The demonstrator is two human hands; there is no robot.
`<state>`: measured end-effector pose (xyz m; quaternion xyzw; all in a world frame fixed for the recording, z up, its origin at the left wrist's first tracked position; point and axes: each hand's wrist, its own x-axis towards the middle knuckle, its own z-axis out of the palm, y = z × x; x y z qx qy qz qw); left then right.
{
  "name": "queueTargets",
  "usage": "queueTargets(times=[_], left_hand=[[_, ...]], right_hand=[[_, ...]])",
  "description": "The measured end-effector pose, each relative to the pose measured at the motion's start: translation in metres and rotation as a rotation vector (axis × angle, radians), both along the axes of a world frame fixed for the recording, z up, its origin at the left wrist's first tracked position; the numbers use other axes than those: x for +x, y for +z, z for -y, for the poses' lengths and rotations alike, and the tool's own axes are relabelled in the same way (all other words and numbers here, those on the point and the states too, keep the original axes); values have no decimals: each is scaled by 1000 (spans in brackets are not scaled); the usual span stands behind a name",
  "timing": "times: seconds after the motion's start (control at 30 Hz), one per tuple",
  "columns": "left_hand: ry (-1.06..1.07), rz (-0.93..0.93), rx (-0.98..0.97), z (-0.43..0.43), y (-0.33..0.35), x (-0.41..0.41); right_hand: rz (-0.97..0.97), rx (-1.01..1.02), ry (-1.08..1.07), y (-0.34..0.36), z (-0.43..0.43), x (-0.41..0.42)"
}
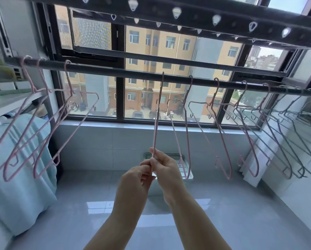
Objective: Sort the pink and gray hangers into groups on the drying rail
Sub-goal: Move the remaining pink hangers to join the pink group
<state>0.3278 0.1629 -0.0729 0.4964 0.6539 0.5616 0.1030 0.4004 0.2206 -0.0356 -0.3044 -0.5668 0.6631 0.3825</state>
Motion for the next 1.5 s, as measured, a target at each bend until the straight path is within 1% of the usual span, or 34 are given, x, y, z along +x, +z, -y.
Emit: queueTargets(times=[0.1,0.33,0.53,0.67,0.73,0.8,0.87,0.9,0.93,0.97,1.0,1.07,1.13,1.23,1.3,1.37,1.43,1.5], left_hand=[[-4,-8,-14,2,0,-2],[-36,-37,17,7,2,-7],[-29,-67,32,10,4,-10],[-44,-77,1,11,6,-11],[-45,-76,-30,16,6,-15],[11,-72,-58,24,8,-27],[128,-73,-47,36,12,-46],[208,-111,-20,40,17,-56],[297,-165,8,47,20,-68],[385,-214,29,53,23,-80],[466,-248,43,59,24,-92],[587,-264,39,70,25,-115],[613,-237,-14,80,23,-130],[571,-173,-107,87,15,-148],[541,-110,-173,91,10,-160],[509,-73,-223,94,6,-171],[465,-52,-219,95,5,-178],[429,-41,-213,96,7,-182]], right_hand=[[-9,-19,-13,1,3,-2],[-13,-37,-55,2,11,-8],[20,-7,-77,1,13,-12],[2,-26,-113,1,12,-13],[26,-17,-141,-1,15,-15],[172,121,-238,-7,18,-19],[343,376,-433,-10,23,-26],[359,532,-531,-8,26,-29],[349,674,-574,-5,31,-35],[338,769,-555,-1,37,-45],[329,827,-489,2,42,-54],[328,832,-258,2,49,-77],[363,799,-39,-2,56,-102],[426,731,166,-10,63,-144],[456,655,243,-13,66,-169],[451,527,288,-14,67,-190],[417,420,301,-15,69,-208],[327,291,276,-15,69,-220]])
